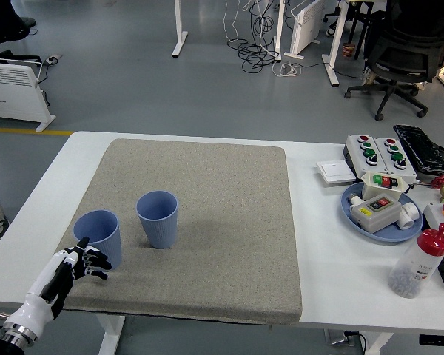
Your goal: Push cup pick cup insert cup
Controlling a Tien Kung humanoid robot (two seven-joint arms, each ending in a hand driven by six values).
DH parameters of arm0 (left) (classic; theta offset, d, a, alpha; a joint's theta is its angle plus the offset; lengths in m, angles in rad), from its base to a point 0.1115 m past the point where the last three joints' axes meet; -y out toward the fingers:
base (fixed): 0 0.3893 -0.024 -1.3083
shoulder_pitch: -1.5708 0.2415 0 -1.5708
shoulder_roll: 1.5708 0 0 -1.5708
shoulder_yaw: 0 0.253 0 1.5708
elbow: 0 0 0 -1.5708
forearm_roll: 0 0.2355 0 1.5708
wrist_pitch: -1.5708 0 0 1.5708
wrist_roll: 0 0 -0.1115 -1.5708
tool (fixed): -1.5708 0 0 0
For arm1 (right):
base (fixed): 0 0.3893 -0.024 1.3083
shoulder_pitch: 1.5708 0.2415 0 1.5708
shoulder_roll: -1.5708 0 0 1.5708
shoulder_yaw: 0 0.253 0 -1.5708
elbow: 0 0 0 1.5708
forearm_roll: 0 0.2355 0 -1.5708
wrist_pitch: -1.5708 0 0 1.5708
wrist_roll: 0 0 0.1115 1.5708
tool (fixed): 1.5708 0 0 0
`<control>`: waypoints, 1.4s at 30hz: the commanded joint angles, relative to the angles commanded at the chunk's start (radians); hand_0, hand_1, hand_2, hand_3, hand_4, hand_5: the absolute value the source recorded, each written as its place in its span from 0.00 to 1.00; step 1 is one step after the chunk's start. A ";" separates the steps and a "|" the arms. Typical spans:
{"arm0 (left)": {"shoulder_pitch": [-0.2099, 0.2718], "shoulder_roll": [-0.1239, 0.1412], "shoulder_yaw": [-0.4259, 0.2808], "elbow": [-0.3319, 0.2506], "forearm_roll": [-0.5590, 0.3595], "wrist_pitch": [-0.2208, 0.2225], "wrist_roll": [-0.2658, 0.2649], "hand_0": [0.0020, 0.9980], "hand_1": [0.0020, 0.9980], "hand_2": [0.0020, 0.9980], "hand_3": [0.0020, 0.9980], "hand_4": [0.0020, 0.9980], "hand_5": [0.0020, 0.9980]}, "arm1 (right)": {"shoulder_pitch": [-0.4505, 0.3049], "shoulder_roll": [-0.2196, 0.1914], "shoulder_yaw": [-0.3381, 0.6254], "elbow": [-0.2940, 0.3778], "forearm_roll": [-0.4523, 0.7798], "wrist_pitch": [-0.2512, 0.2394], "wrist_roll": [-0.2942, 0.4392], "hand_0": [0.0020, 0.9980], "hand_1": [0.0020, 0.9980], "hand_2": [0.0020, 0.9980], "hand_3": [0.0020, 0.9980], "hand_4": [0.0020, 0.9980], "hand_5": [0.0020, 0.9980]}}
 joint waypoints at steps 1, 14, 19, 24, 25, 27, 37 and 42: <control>-0.003 -0.002 0.001 0.005 0.000 0.001 0.000 0.43 0.50 0.46 0.41 0.62 1.00 | 0.001 0.000 0.000 0.000 0.000 0.000 0.000 0.71 0.66 0.72 0.63 0.13 0.49; -0.023 -0.009 0.016 0.053 0.015 0.007 0.000 0.56 0.52 0.46 0.41 0.62 1.00 | 0.005 0.001 0.001 0.000 -0.002 0.000 -0.001 0.71 0.66 0.72 0.62 0.12 0.48; -0.023 -0.011 0.014 0.065 0.014 0.009 -0.002 0.56 0.52 0.46 0.41 0.62 1.00 | 0.005 0.001 0.003 0.000 -0.005 0.000 -0.002 0.71 0.66 0.72 0.62 0.12 0.48; -0.028 -0.013 0.015 0.077 0.020 0.010 -0.005 0.59 0.53 0.46 0.42 0.62 1.00 | 0.005 0.001 0.007 -0.001 -0.012 0.000 -0.005 0.71 0.66 0.71 0.62 0.12 0.48; -0.029 -0.013 0.014 0.082 0.022 0.010 -0.006 0.59 0.53 0.46 0.42 0.62 1.00 | 0.005 0.001 0.007 -0.001 -0.012 0.000 -0.005 0.71 0.66 0.71 0.62 0.12 0.48; -0.029 -0.014 0.014 0.086 0.024 0.011 -0.007 0.63 0.55 0.46 0.42 0.62 1.00 | 0.006 0.002 0.007 -0.001 -0.013 0.000 -0.005 0.71 0.66 0.71 0.62 0.12 0.48; -0.050 -0.014 0.019 0.115 0.027 0.021 -0.020 0.65 0.56 0.46 0.42 0.62 1.00 | 0.006 0.003 0.011 0.000 -0.023 -0.001 -0.008 0.71 0.66 0.71 0.62 0.11 0.48; -0.073 -0.010 0.026 0.143 0.029 0.024 -0.026 0.66 0.56 0.46 0.42 0.62 1.00 | 0.005 0.003 0.013 0.000 -0.025 -0.002 -0.008 0.71 0.66 0.71 0.62 0.11 0.48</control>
